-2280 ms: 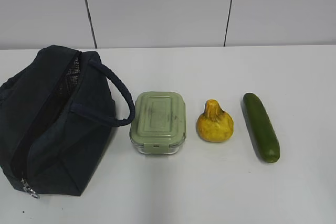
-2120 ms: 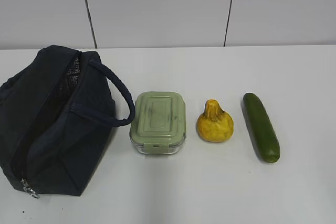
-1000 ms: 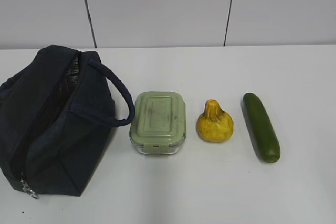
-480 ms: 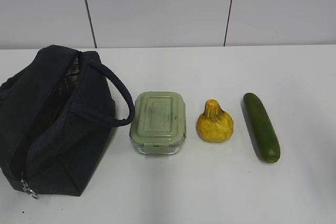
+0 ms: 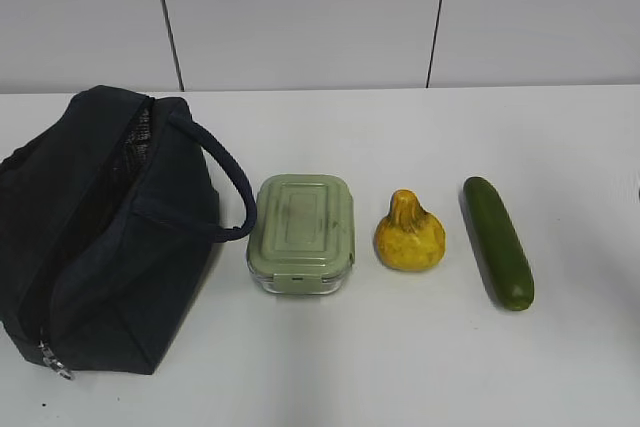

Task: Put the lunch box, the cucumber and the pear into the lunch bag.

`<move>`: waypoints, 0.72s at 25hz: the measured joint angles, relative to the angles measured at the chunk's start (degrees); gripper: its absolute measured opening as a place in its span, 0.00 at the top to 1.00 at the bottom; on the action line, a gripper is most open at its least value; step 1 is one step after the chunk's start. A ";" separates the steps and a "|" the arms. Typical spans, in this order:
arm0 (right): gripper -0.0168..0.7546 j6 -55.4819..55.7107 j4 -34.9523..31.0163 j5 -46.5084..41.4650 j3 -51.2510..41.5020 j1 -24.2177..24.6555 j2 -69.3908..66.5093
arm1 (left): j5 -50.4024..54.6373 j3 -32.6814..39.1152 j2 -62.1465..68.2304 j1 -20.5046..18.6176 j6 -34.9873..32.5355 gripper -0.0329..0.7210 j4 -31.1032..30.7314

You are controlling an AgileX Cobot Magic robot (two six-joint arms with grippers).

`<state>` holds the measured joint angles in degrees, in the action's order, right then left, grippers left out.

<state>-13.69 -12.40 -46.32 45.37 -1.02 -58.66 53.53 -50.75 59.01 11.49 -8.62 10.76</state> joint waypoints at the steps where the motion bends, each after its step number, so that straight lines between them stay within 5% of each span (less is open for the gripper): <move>1: 0.37 -0.74 -1.29 0.43 0.41 0.00 -1.11 | -0.16 0.00 0.97 -1.04 -0.52 0.55 0.23; 15: 0.37 -6.24 -6.96 2.29 10.43 0.00 -17.23 | -2.31 0.00 12.23 -3.29 -5.31 0.55 4.58; 18: 0.37 -6.67 -7.83 2.29 12.15 0.00 -19.70 | -2.51 -0.16 15.07 -3.29 -5.45 0.66 4.33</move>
<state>-20.36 -20.23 -44.02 57.52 -1.02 -78.37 51.02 -50.91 74.08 8.19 -14.07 15.08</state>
